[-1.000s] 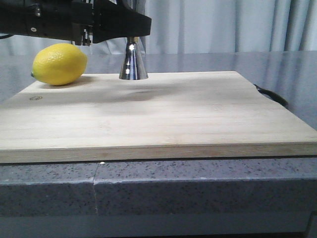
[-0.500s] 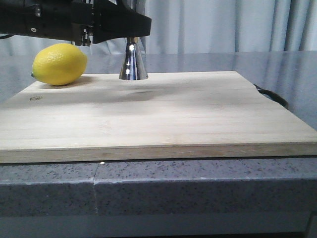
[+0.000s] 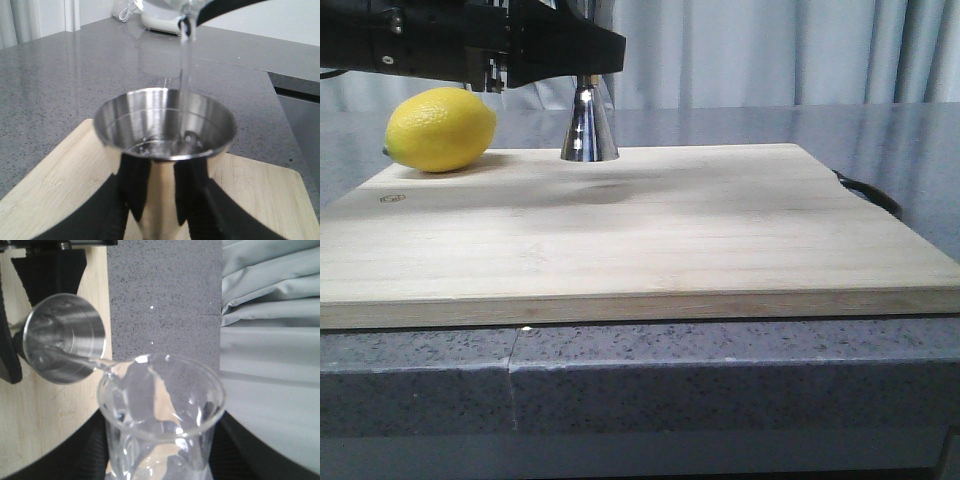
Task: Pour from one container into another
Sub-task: 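Tilt the beaker with the right gripper, pouring liquid into the jigger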
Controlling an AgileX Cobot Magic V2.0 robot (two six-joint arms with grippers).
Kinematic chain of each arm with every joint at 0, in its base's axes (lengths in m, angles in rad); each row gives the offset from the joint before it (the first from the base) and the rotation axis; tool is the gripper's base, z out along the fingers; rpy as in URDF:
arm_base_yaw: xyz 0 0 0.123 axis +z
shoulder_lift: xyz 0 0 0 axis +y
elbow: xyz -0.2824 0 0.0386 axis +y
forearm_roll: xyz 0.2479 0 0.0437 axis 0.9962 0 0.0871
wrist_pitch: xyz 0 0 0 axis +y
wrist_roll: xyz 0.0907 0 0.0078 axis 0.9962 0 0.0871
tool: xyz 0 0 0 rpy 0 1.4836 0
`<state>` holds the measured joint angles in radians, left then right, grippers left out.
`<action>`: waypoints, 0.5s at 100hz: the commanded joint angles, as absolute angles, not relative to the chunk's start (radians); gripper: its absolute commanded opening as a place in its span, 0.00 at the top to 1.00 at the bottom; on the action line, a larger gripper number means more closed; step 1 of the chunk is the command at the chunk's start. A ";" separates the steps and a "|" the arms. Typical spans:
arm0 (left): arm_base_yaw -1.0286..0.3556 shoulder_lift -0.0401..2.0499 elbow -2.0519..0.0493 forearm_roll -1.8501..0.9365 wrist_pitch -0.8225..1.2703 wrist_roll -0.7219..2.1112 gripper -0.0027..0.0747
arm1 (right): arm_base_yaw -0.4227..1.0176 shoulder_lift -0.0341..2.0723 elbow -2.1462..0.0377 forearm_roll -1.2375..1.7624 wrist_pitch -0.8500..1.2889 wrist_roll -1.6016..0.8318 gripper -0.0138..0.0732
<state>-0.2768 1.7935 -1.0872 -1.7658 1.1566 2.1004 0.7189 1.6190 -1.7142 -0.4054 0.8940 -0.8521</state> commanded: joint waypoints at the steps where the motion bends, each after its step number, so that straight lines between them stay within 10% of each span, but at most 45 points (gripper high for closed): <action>1: -0.285 1.753 -1.116 -1.864 1.244 2.094 0.70 | 0.720 1.575 -1.753 -0.442 0.831 -0.891 0.51; 50: -0.285 1.753 -1.116 -1.864 1.244 2.094 0.70 | 0.720 1.575 -1.753 -0.444 0.788 -0.995 0.51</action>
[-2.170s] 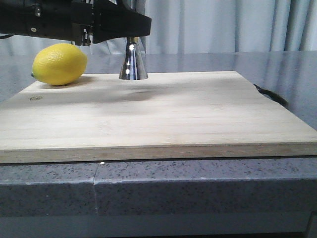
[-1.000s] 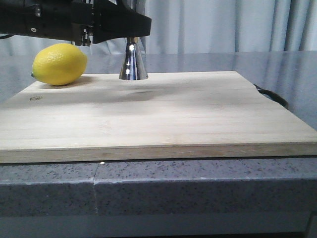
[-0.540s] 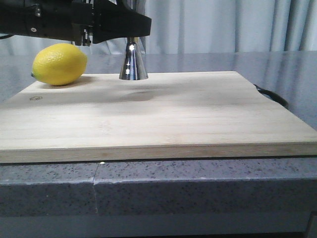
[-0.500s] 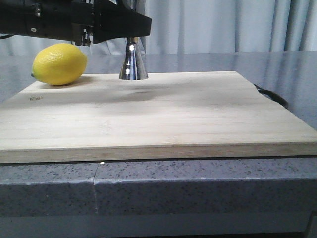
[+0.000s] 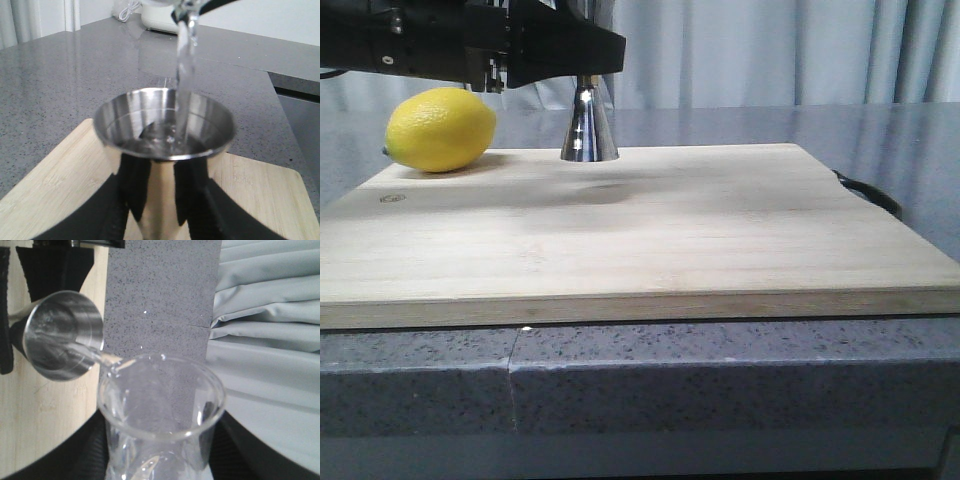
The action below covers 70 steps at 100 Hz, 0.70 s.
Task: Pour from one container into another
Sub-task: 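Tilt the beaker with the right gripper, pouring liquid into the jigger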
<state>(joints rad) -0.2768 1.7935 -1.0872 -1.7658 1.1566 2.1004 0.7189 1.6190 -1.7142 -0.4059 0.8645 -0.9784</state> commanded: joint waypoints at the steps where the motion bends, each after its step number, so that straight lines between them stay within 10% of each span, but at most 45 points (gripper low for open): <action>1: -0.285 1.753 -1.116 -1.864 1.244 2.094 0.70 | 0.720 1.575 -1.753 -0.444 0.788 -0.995 0.51; 70: -0.285 1.753 -1.116 -1.864 1.244 2.094 0.70 | 0.720 1.575 -1.753 -0.450 0.763 -1.026 0.51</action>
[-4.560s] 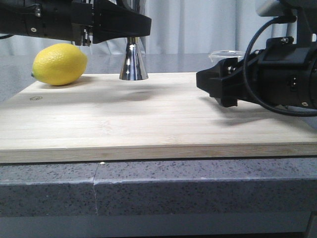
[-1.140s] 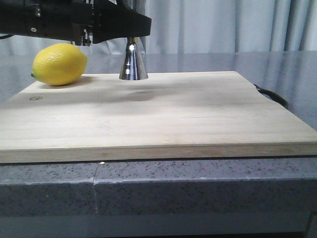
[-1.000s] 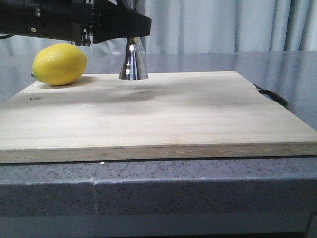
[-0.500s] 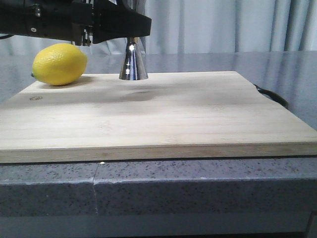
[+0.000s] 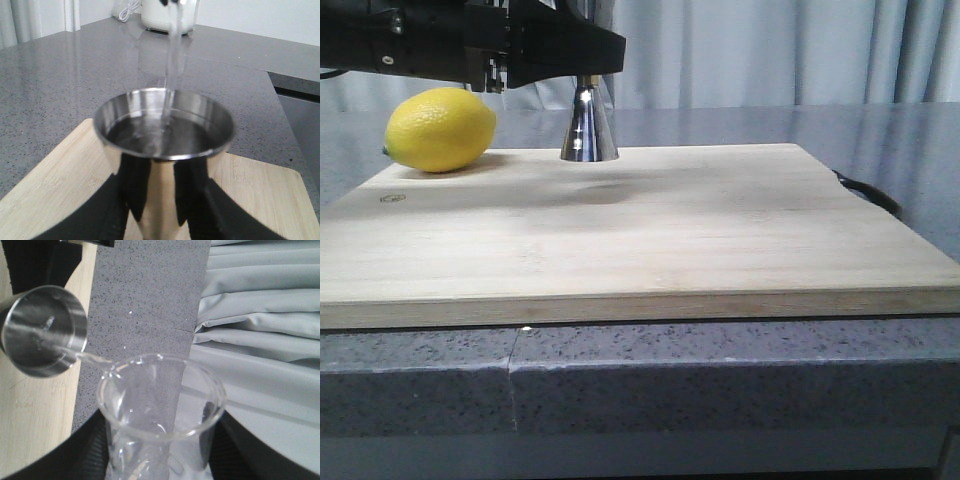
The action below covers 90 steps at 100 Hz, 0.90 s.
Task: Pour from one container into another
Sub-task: 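Tilt the beaker with the right gripper, pouring liquid into the jigger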
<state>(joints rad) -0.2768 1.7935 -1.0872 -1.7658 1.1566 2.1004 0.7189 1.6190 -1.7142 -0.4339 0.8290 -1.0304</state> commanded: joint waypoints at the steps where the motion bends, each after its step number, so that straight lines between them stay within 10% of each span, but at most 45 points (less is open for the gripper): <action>1: -0.285 1.753 -1.116 -1.864 1.244 2.094 0.70 | 0.720 1.575 -1.753 -0.447 0.763 -1.018 0.51; 57: -0.285 1.753 -1.116 -1.864 1.244 2.094 0.70 | 0.596 1.489 -1.727 -0.241 0.785 -0.377 0.51; 90: -0.285 1.753 -1.116 -1.864 1.244 2.094 0.70 | 0.360 1.295 -1.355 0.079 0.547 -0.356 0.51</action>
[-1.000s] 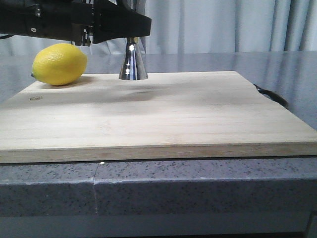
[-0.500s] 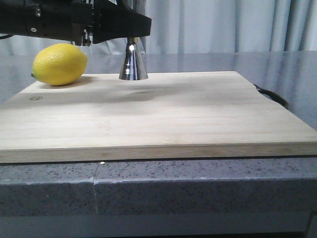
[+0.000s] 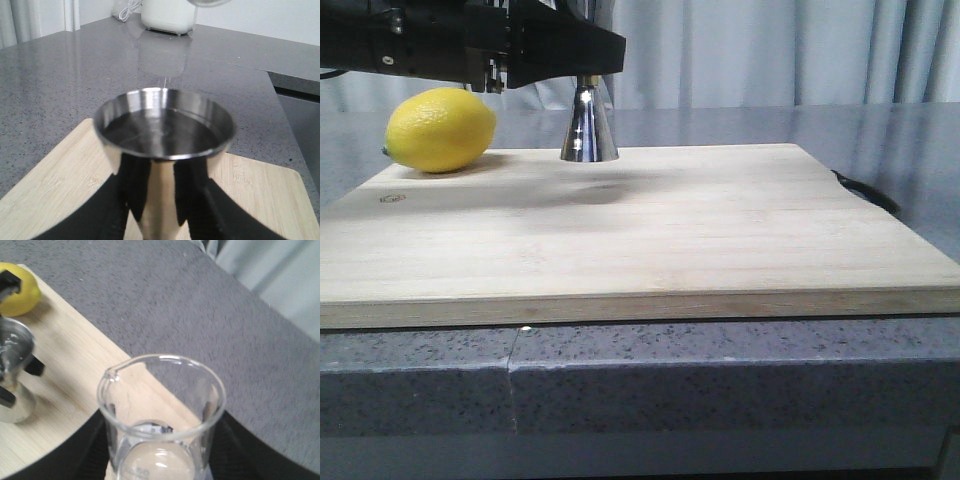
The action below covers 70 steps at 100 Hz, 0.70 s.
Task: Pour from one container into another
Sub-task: 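Tilt the beaker with the right gripper, pouring liquid into the jigger, then lower the beaker back onto the board and open the right gripper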
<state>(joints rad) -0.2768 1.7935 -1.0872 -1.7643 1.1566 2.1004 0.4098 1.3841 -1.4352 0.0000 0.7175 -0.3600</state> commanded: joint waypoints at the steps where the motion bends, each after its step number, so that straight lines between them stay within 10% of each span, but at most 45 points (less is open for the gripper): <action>1: -0.285 1.753 -1.116 -1.864 1.244 2.094 0.70 | 0.356 1.285 -1.332 0.085 0.525 -0.356 0.51; 70: -0.285 1.753 -1.116 -1.864 1.244 2.094 0.70 | 0.471 1.296 -0.632 0.350 -0.585 -0.330 0.51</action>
